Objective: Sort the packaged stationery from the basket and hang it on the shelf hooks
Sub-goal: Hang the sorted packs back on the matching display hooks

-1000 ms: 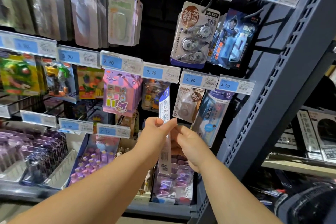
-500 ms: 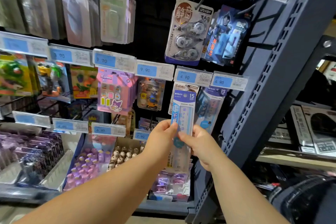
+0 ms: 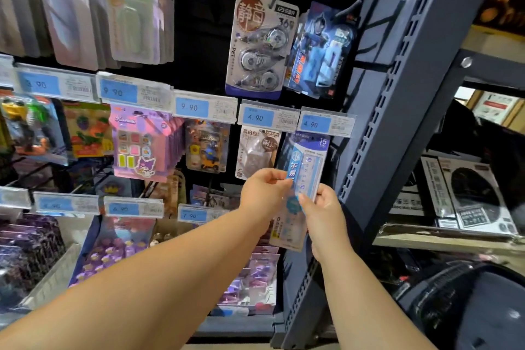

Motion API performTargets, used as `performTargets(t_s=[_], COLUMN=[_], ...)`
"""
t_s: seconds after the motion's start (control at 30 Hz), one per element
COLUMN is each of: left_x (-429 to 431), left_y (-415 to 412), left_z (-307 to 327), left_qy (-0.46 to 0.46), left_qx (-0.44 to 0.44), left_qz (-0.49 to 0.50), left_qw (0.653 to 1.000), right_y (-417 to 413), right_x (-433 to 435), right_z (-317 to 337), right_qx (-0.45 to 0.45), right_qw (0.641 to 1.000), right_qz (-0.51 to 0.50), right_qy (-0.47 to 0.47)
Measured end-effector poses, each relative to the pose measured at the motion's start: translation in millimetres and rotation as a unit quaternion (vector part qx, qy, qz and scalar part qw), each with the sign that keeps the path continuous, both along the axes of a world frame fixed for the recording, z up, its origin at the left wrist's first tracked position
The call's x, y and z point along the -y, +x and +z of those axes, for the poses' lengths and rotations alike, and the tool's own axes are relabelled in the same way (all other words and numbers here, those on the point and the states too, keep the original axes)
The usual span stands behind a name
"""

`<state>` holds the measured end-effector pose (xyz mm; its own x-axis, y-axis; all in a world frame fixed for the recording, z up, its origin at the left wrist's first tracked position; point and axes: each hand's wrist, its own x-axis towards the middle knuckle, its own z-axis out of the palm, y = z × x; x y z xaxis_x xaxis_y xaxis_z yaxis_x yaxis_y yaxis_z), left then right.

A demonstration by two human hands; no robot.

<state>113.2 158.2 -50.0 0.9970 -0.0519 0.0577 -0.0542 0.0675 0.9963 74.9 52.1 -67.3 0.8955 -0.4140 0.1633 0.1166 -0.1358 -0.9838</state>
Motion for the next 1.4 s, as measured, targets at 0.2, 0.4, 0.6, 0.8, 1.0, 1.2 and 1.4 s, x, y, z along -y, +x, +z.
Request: performTargets(t_s=[0.2, 0.4, 0.6, 0.8, 1.0, 1.2, 1.4], left_x=[8, 11, 13, 1, -36, -131, -282], left_y=[6, 12, 17, 16, 11, -1, -20], left_z=[1, 2, 3, -5, -26, -42, -81], left_qy=[0.017, 0.040, 0.090, 0.188, 0.241, 0.367, 0.540], left_qx=[0.005, 0.018, 0.037, 0.080, 0.075, 0.078, 0.019], left_qz=[0.024, 0.041, 0.057, 0.049, -0.004, -0.094, -0.133], left_qw=[1.000, 0.998, 0.994, 0.978, 0.968, 0.922, 0.831], right_y=[6, 11, 18, 20, 9, -4, -1], right_x=[4, 5, 7, 4, -4, -50, -178], right_z=[0, -1, -2, -9, -16, -2, -37], right_qx=[-0.005, -0.013, -0.030, -0.077, -0.144, -0.157, -0.243], right_qw=[1.000, 0.998, 0.995, 0.985, 0.960, 0.959, 0.902], right_qz=[-0.020, -0.048, -0.078, -0.113, -0.155, -0.151, 0.124], right_qy=[-0.012, -0.040, -0.061, -0.100, -0.182, -0.183, -0.335])
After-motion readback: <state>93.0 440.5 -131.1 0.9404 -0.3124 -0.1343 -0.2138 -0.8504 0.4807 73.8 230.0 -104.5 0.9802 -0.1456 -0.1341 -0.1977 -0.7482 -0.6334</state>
